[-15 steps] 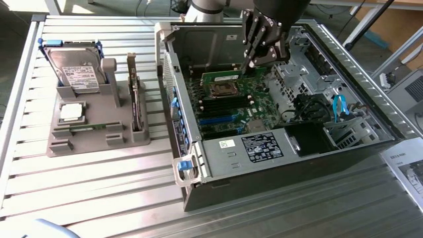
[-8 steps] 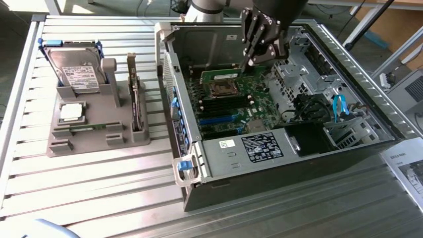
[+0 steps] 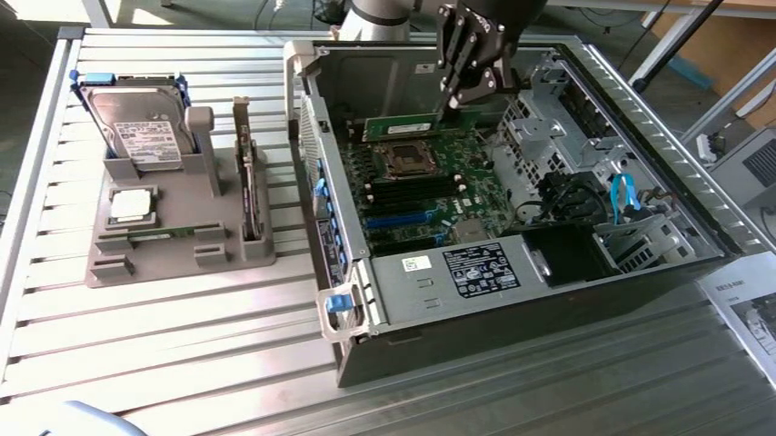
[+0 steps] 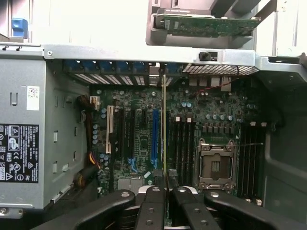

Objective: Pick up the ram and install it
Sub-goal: 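Pick up the ram and move it above insertion slot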

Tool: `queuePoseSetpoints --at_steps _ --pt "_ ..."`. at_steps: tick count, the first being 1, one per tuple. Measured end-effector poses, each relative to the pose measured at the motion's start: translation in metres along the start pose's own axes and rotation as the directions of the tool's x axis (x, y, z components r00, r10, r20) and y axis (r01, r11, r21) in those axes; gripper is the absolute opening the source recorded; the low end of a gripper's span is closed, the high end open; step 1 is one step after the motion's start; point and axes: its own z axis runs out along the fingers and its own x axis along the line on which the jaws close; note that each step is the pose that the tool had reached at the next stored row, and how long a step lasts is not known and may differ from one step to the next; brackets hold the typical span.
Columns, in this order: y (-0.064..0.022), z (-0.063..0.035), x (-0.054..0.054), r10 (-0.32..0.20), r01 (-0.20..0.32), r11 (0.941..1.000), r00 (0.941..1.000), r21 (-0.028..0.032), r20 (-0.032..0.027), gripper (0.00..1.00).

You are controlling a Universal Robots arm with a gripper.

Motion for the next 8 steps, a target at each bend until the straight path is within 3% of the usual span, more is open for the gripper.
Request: queuePoseSetpoints --at_steps 8 --pt "-0.0003 0.0001 -0.0071 0.0 0.0 1.0 1.0 0.0 -0.0016 0.13"
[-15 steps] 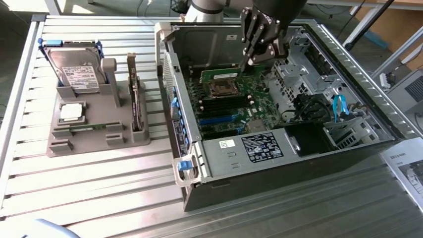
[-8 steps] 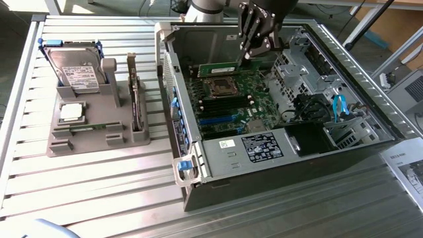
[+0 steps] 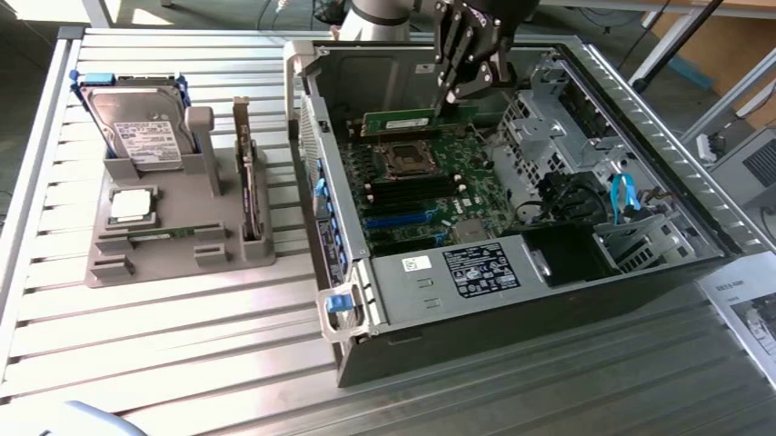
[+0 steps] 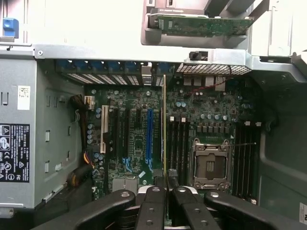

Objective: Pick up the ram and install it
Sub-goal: 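Pick up the ram and move it above insertion slot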

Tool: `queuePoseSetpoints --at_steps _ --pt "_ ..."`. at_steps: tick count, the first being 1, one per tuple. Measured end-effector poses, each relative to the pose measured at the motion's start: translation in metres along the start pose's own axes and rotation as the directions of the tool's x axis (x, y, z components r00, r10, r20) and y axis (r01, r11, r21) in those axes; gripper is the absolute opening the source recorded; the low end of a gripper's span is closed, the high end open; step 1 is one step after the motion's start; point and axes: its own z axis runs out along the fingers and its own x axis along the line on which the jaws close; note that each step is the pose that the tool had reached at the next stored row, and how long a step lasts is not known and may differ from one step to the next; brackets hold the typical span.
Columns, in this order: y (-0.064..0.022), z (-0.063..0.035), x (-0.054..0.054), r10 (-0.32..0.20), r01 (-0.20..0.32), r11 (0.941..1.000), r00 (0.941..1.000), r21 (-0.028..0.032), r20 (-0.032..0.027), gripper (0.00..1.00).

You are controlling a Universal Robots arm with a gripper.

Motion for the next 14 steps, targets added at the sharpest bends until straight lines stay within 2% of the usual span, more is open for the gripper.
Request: queuePoseSetpoints --at_steps 4,14 --pt "-0.0059 -0.0003 0.0 0.0 0.0 1.0 1.0 -0.0001 -0.0002 0.13" --pt "-0.0397 -0.0018 0.002 0.0 0.0 1.0 1.0 -0.0002 -0.0003 0.13"
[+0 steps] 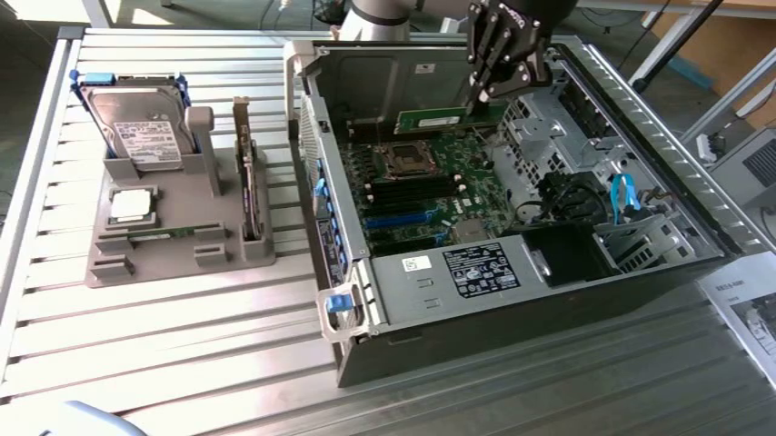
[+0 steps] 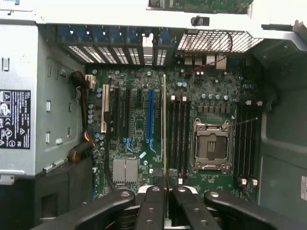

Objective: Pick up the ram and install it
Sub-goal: 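Pick up the ram and move it above insertion slot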

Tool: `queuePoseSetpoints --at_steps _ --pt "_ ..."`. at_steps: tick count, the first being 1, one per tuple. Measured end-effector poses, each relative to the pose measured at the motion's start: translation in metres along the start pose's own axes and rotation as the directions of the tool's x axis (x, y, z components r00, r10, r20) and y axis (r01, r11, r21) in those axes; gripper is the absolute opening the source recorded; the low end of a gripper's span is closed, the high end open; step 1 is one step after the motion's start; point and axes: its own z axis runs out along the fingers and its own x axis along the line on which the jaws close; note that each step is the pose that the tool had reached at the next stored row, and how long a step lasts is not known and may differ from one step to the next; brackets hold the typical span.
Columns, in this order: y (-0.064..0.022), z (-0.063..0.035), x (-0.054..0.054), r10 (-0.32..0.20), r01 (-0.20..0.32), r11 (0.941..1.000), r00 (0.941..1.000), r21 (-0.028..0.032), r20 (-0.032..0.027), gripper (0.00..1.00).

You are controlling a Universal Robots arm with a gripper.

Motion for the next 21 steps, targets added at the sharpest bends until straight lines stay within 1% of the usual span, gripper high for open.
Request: queuePoseSetpoints --at_steps 2,8,21 --pt "-0.0038 -0.0002 0.0 0.0 0.0 1.0 1.0 0.0 -0.0002 0.13" --pt "-0.0042 -0.0002 -0.001 0.0 0.0 1.0 1.0 0.0 -0.0001 0.13" --pt "-0.0048 -0.0001 -0.016 0.0 0.0 1.0 1.0 0.0 -0.0001 0.13"
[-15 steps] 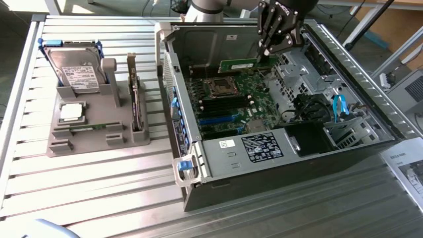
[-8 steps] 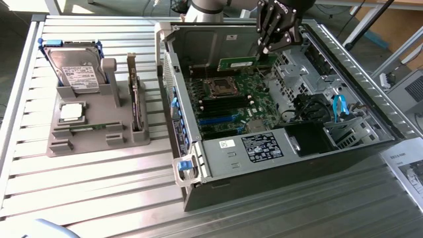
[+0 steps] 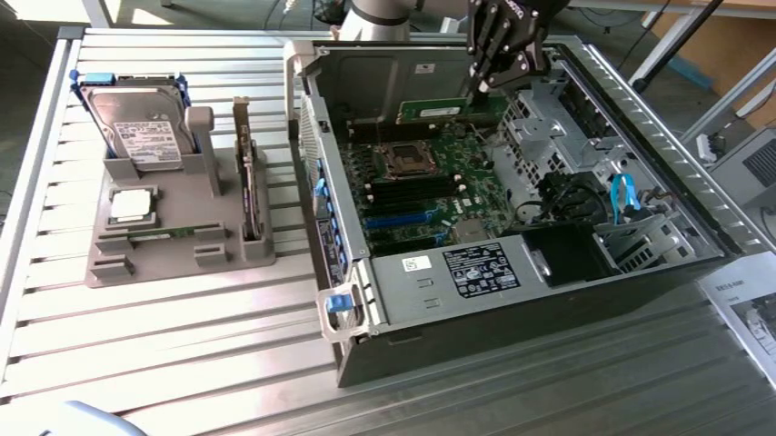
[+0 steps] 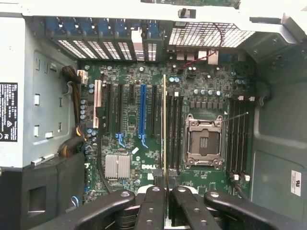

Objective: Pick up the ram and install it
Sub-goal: 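Pick up the ram and move it above insertion slot, then insert the ram into the slot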

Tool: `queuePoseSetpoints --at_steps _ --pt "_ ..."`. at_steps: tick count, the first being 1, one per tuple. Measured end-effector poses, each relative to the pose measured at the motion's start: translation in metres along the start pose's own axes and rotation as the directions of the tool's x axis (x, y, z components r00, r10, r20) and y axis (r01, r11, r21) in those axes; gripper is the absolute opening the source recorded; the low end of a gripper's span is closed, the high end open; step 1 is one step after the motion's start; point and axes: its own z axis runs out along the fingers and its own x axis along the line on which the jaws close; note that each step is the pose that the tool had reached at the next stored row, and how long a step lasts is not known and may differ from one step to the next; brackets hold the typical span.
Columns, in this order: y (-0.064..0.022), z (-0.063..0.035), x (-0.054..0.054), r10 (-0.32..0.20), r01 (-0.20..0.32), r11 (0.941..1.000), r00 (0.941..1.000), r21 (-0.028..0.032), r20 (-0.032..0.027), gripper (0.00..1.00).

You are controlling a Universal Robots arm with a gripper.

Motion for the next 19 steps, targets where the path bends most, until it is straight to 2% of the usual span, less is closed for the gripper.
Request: queuePoseSetpoints --at_steps 13,19 --pt "-0.0001 0.0 -0.0019 0.0 0.0 1.0 1.0 0.0 0.0 0.13" --pt "-0.0003 0.0045 -0.0018 0.0 0.0 1.0 1.0 0.0 0.0 0.13"
